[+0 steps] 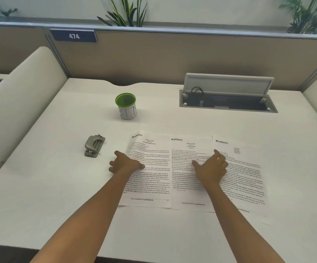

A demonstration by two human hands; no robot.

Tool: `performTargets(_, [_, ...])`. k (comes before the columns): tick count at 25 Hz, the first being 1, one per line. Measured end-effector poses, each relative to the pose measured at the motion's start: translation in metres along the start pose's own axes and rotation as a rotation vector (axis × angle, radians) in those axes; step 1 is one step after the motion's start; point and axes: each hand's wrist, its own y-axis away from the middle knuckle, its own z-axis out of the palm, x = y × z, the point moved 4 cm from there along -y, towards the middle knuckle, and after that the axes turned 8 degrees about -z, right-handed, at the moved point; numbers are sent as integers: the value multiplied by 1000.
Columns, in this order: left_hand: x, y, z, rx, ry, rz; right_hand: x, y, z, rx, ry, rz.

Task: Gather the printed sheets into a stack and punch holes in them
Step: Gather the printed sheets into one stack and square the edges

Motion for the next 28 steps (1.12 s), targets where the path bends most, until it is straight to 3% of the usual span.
performTargets(4, [3, 4, 5, -81, 148, 21, 13, -13, -4, -58, 42, 109])
performTargets(8, [3, 6, 12, -138, 275, 162, 16, -19, -3, -105, 47, 196])
performTargets(17, [10, 17, 30, -331, 430, 287, 9, -22, -13, -142, 135, 236])
performTargets(20, [18, 24, 38, -362, 433, 302, 7, -22, -19, -145, 96, 186])
performTargets(24, [26, 28, 46, -381, 457, 326, 5, -17, -16, -109, -269, 29])
performTargets(28, [31, 33, 55, -412, 453, 342, -4, -7, -3, -230, -406, -143])
